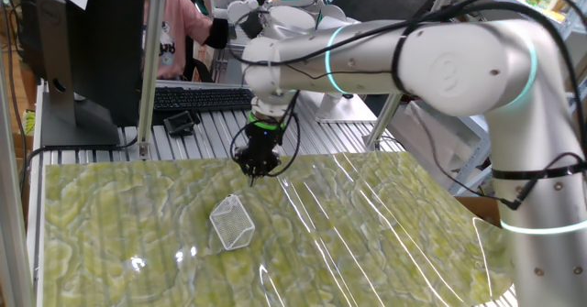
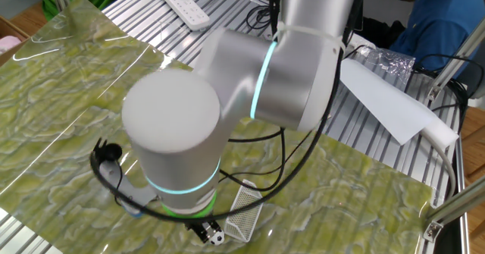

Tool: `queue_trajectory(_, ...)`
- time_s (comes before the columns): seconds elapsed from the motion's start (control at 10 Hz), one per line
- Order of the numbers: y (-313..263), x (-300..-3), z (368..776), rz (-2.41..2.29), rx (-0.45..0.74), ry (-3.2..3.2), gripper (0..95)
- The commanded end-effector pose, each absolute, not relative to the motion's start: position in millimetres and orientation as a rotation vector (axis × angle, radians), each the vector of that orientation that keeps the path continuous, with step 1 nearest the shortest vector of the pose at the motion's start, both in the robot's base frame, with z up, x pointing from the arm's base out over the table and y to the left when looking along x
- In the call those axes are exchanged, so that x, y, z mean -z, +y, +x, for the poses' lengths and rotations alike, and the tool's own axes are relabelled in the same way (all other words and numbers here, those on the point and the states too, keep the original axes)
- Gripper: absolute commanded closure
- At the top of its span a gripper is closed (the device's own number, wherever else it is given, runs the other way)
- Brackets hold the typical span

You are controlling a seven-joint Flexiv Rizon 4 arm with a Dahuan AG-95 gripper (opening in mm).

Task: Push the soccer ball into the goal

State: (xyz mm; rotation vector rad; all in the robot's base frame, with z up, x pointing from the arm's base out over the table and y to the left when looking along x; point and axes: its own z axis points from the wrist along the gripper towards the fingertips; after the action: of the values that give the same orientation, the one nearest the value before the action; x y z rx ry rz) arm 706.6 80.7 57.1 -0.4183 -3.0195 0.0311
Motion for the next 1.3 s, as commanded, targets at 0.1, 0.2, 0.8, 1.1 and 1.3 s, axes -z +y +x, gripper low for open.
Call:
queue_trajectory(0.1, 79.9, -57.9, 703.2, -0.391, -0.029, -3.031, 95.0)
queue_trajectory(0.2, 79.9, -57.9, 703.2, -0.381, -0.029, -3.036, 95.0)
queue_trajectory(0.8, 79.9, -57.9, 703.2, -0.31, -0.056, -3.059, 95.0)
queue_trajectory(1.1, 79.9, -57.9, 703.2, -0.279, -0.058, -3.061, 95.0)
queue_trajectory(1.3, 79.9, -57.9, 703.2, -0.246, -0.048, -3.05, 95.0)
